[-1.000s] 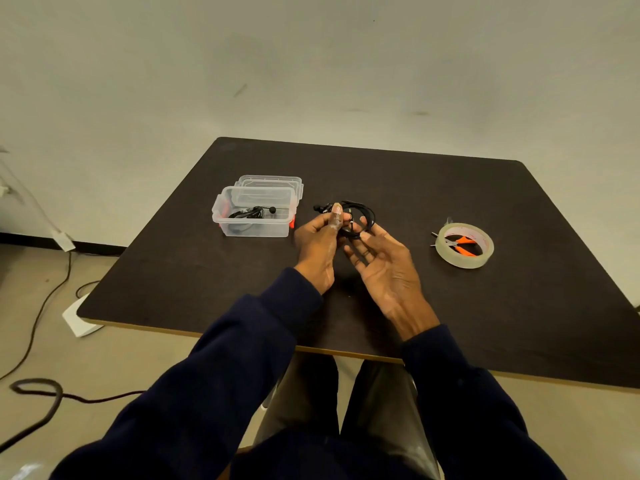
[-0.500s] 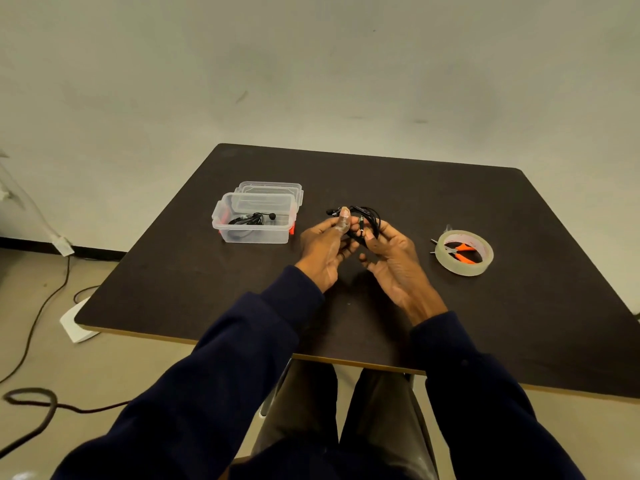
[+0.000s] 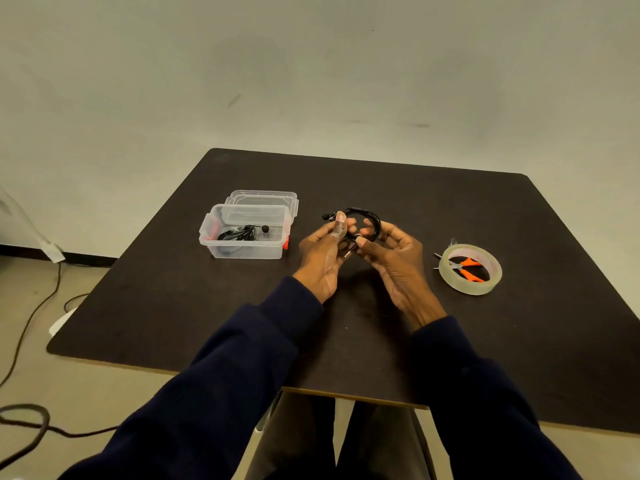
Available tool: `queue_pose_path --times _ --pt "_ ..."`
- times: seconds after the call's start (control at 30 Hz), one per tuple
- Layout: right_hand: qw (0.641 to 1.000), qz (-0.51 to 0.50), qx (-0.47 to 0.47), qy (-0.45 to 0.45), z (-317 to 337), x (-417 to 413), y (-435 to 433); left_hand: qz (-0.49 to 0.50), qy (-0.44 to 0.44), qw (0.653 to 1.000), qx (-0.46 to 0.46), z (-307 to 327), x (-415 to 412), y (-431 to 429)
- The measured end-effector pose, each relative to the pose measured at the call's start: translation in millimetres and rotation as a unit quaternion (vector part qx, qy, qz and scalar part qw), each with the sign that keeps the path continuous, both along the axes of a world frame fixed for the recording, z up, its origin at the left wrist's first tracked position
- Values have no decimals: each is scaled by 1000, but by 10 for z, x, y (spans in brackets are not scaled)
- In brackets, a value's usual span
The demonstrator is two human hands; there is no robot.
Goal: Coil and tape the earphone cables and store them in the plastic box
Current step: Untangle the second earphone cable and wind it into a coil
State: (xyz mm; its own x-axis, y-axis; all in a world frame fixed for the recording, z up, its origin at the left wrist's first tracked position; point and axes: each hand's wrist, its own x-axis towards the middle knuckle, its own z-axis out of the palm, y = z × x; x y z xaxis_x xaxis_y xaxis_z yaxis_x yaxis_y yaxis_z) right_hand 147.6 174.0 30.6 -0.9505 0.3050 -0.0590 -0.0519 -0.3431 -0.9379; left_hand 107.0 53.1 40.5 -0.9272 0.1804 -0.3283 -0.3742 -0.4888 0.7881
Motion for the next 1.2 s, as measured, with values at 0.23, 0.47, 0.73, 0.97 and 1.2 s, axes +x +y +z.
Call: queue_pose_path --times 0.23,0.47,0.73,0.97,1.2 --pt "994 -47 84 -43 -111 -217 16 13 6 998 64 -96 -163 89" --pt "960 -66 273 10 -180 -433 77 11 -42 994 104 -129 -505 153" --pt "933 -10 352 75 -262 -533 320 -24 -67 993 91 -85 -628 135" --pt "894 -121 429 53 -352 -565 364 -58 -23 994 86 -161 -573 70" --pt "932 -142 332 18 -351 -542 269 -75 30 994 75 -238 -529 74"
